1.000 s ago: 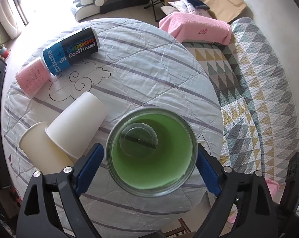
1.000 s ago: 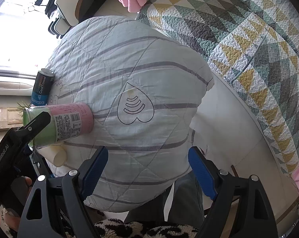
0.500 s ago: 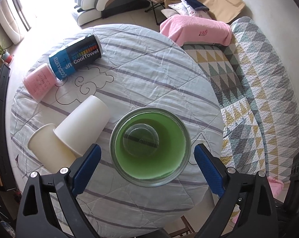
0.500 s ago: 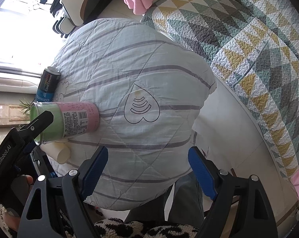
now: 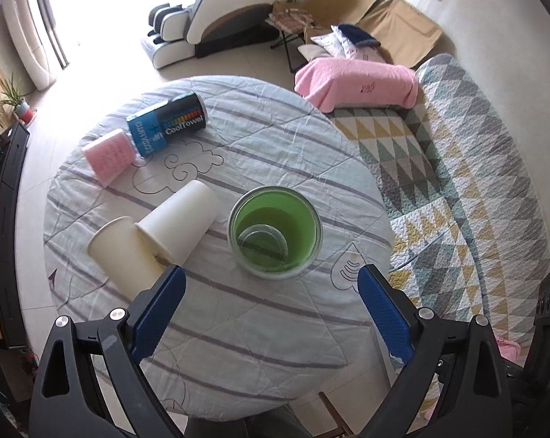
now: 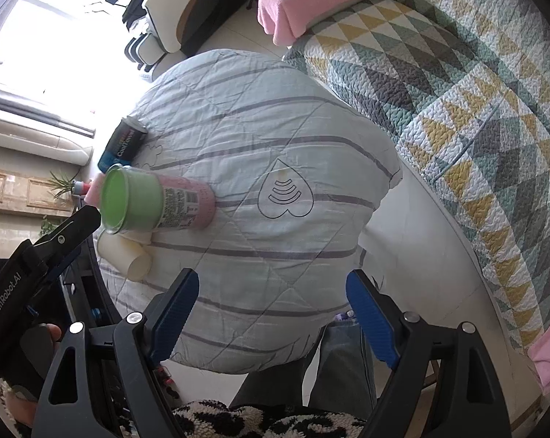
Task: Flip cup upright
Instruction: 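Open the right gripper and withdraw it from the jar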
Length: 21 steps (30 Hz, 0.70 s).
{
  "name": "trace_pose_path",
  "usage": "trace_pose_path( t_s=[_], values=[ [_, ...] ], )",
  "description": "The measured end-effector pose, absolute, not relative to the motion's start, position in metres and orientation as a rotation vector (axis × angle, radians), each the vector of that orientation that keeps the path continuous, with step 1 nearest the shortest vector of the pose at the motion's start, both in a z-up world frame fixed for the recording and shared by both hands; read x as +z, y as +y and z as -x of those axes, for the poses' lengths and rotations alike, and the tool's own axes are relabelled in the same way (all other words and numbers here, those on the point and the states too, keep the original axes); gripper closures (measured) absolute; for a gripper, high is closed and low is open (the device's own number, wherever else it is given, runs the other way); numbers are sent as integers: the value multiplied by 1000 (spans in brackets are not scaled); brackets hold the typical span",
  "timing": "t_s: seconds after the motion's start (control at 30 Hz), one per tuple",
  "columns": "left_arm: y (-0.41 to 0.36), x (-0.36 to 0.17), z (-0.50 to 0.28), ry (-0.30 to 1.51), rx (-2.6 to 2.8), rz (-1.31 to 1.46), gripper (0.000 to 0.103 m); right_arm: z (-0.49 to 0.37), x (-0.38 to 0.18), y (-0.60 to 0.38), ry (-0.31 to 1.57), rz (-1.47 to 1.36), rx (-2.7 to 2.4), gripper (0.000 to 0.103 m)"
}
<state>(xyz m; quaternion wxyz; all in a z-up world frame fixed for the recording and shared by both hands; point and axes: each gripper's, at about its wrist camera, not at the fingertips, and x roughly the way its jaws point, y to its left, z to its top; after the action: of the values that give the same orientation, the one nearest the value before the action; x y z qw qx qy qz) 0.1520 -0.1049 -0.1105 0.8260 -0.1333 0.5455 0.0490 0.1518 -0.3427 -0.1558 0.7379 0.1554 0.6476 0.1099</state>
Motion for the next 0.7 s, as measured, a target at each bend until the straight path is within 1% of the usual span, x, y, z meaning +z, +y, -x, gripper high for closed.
trace_pose_path(
  t_s=[0.27,0.7],
  values=[
    [-94,-79,-108,1106,82,263,6,-119,-126,-332,1363,-332,254,18],
    [-42,-37,-24,977,50,198,6,-39,-88,-285,1266,-289,223,18]
  ],
)
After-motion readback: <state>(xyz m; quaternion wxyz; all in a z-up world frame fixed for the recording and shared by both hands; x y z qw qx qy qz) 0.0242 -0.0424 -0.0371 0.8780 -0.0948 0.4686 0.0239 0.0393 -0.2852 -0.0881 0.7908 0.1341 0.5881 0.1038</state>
